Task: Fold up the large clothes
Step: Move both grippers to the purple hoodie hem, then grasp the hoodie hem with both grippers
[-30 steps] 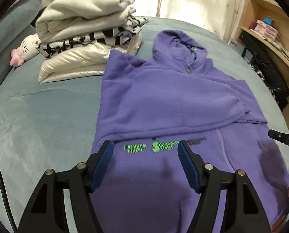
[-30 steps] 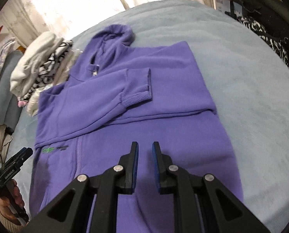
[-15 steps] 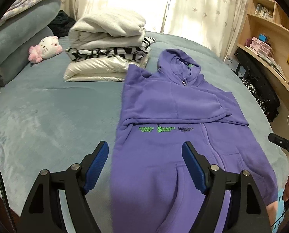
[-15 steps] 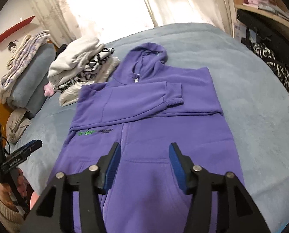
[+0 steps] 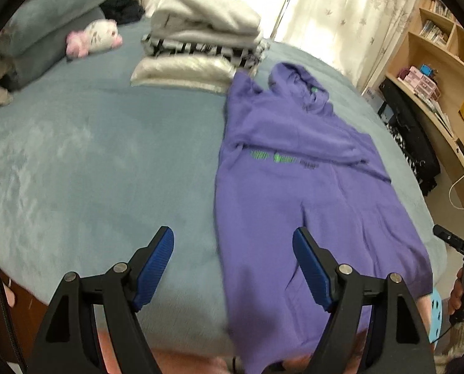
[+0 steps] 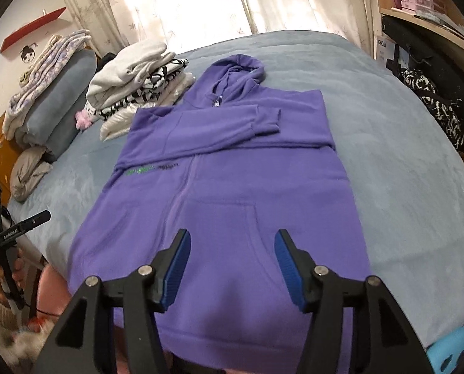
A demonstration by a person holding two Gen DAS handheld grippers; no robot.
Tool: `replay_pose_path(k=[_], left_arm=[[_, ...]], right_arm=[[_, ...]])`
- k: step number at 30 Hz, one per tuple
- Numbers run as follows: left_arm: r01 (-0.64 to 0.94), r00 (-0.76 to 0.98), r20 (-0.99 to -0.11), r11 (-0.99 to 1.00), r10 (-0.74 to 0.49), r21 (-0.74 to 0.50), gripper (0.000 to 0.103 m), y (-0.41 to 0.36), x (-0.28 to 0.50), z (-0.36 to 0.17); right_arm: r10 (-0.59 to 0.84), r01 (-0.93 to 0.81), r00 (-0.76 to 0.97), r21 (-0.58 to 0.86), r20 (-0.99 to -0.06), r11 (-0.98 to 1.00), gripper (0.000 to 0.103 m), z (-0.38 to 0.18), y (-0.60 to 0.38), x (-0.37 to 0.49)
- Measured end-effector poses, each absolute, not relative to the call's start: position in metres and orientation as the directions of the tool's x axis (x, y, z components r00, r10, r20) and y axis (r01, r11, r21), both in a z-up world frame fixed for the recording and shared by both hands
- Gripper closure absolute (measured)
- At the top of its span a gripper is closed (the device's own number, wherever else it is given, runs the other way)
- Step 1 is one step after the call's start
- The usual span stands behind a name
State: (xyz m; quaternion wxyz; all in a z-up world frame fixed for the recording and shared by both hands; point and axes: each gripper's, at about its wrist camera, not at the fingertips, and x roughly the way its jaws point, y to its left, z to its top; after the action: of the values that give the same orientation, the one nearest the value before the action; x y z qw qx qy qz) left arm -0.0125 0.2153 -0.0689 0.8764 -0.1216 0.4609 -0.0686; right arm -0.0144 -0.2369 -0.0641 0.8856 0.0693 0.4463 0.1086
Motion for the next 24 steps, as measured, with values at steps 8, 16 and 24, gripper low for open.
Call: replay_pose_path(k=[8, 16, 24], left_arm=[[0.061, 0.449, -0.813, 0.921, -0.37, -0.386, 0.026, 0.213, -0.039, -0.109], [0.081, 0.369, -0.803, 0.877, -0.468, -0.474, 0.026, 0.197, -0.044, -0.136], [0.037, 0.367, -0.762, 0.827, -0.533, -0.561, 0.026, 0.204, -0.045, -0.151]], right_arm=[[0.217, -0.053, 0.544, 0.224, -0.811, 0.973, 0.047, -0.087, -0.284, -0.046], [0.217, 0.046, 0.541, 0.286, -0.812, 0.957, 0.047, -0.109, -0.332, -0.06], [0.34, 0.026, 0.492, 0.404, -0.801, 0.914, 0.052, -0.138, -0.347, -0.063]])
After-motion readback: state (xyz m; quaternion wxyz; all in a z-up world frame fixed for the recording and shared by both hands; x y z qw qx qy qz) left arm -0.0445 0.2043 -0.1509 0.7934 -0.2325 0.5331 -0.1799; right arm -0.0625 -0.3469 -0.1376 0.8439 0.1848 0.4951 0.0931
